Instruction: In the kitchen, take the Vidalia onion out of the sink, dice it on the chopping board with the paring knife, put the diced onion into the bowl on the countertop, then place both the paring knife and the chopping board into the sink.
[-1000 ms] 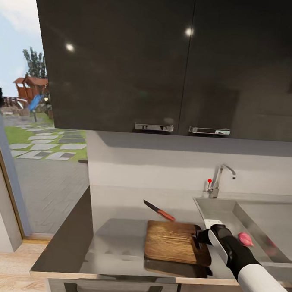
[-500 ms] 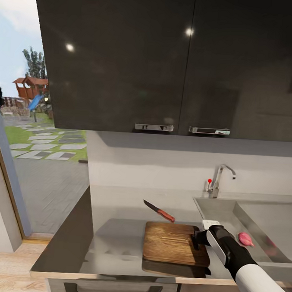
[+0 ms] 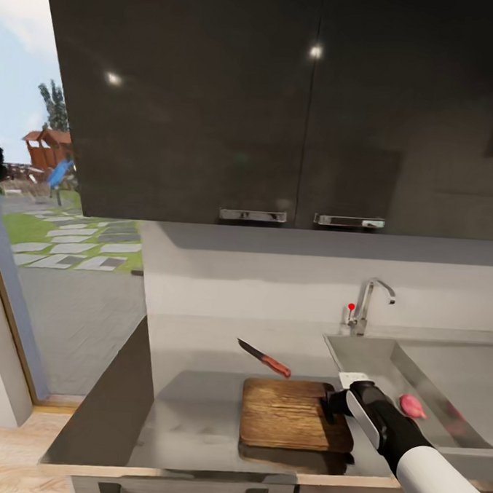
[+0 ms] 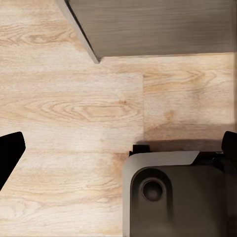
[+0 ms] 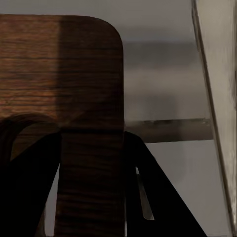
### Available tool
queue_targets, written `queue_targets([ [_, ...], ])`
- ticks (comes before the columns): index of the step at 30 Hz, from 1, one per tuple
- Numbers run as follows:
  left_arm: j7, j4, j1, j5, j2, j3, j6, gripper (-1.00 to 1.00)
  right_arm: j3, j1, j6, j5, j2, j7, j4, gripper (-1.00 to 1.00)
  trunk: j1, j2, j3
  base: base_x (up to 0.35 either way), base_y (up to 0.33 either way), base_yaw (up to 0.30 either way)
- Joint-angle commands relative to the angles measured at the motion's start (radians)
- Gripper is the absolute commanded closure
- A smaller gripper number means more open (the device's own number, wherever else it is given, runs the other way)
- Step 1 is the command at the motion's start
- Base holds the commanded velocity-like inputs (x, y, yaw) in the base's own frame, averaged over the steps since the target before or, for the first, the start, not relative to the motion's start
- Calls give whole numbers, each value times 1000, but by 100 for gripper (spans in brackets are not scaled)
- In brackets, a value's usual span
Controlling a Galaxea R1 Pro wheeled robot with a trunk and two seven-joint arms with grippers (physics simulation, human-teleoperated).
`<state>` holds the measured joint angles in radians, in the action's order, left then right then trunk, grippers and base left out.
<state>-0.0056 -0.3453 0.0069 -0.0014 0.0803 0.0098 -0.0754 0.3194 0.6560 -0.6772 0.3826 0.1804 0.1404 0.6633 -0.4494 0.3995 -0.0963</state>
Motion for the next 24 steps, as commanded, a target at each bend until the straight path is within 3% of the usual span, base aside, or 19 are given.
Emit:
queue_targets([
  [1, -1, -1, 1, 0, 0, 1, -1, -100, 12, 1, -2, 11, 2, 9, 2, 100, -1, 0, 0, 95, -132, 0],
  [24, -1, -1, 1, 0, 1, 1, -1, -100, 23, 1, -2, 14, 2, 4, 4, 100, -1, 0, 0, 10, -13, 0],
])
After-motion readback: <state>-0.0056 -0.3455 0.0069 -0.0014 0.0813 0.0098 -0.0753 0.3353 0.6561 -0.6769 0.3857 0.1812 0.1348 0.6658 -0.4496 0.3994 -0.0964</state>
